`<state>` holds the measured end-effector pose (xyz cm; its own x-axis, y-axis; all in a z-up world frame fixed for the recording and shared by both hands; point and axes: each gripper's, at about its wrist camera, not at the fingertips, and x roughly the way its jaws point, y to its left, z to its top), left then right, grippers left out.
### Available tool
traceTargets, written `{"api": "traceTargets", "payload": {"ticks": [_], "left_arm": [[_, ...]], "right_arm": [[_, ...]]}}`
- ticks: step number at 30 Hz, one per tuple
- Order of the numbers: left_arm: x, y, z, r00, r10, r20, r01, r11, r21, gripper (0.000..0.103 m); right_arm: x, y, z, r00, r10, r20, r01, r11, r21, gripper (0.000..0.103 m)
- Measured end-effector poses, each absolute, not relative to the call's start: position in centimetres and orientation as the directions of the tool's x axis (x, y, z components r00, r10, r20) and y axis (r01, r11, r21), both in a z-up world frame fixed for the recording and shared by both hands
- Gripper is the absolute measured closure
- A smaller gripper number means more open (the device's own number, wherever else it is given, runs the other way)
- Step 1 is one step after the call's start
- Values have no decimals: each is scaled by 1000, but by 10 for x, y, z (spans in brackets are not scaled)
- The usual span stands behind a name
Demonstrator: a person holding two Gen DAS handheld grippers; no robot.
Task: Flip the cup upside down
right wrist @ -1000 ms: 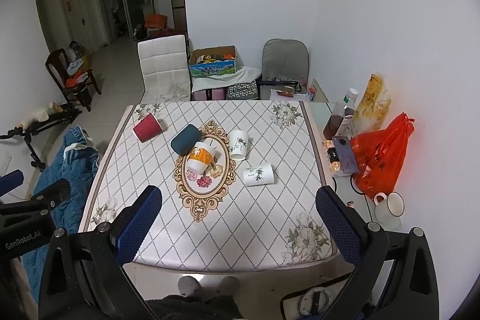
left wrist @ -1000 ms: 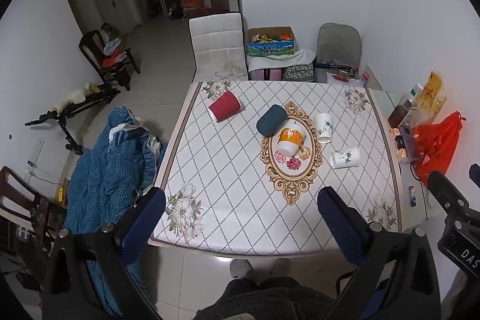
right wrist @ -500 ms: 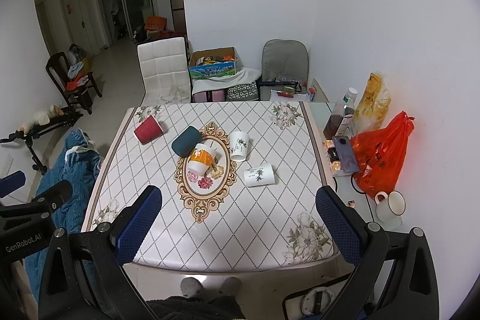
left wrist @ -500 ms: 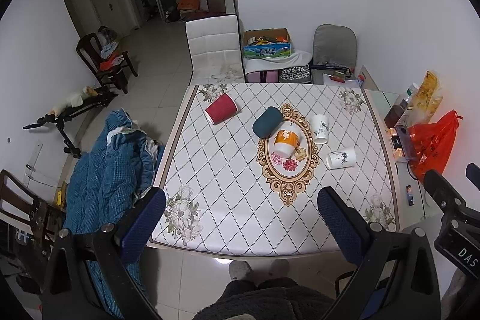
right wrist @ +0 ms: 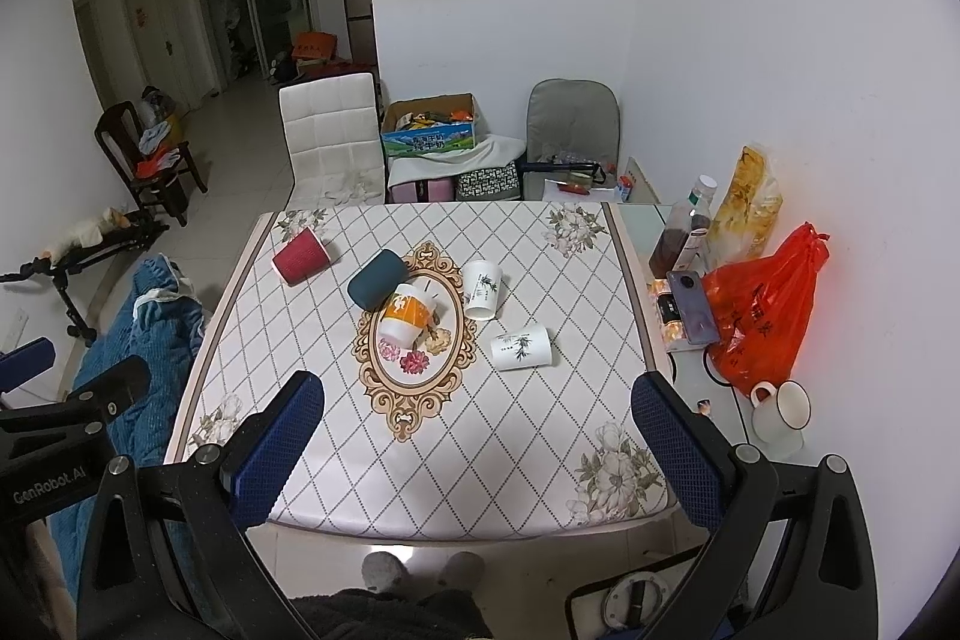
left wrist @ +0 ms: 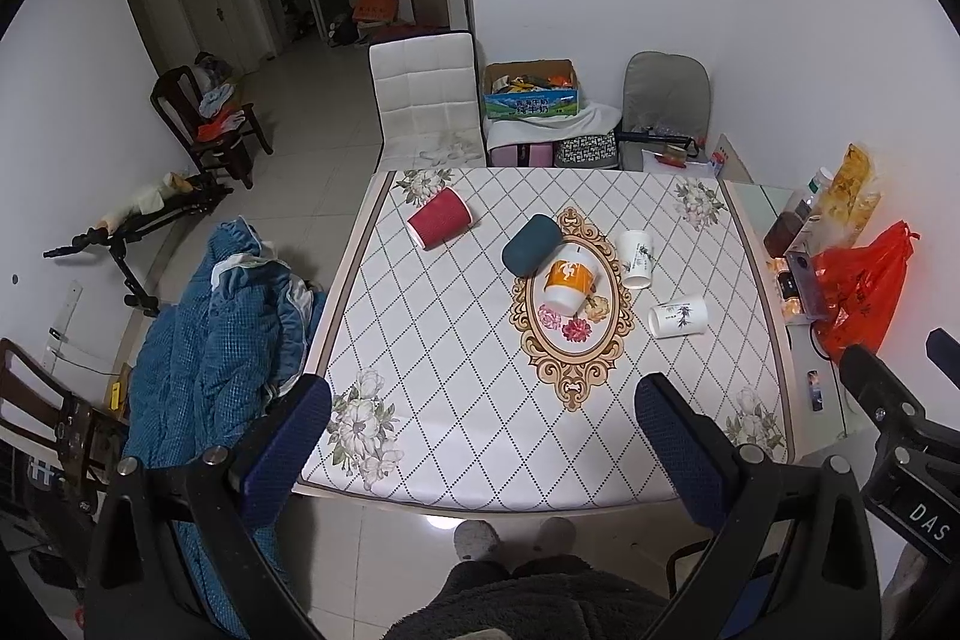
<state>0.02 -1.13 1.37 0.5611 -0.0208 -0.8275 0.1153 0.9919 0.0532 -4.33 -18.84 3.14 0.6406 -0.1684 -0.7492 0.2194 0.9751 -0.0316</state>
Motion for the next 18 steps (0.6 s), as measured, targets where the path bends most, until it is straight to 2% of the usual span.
{"api": "traceTargets", "payload": {"ticks": [18], "left_arm": [[-1,-12,16,566,-21,-824,115,992,54,0]], "right_arm": [[-51,-188,35,645,-160,-747,218,976,-20,0]]}}
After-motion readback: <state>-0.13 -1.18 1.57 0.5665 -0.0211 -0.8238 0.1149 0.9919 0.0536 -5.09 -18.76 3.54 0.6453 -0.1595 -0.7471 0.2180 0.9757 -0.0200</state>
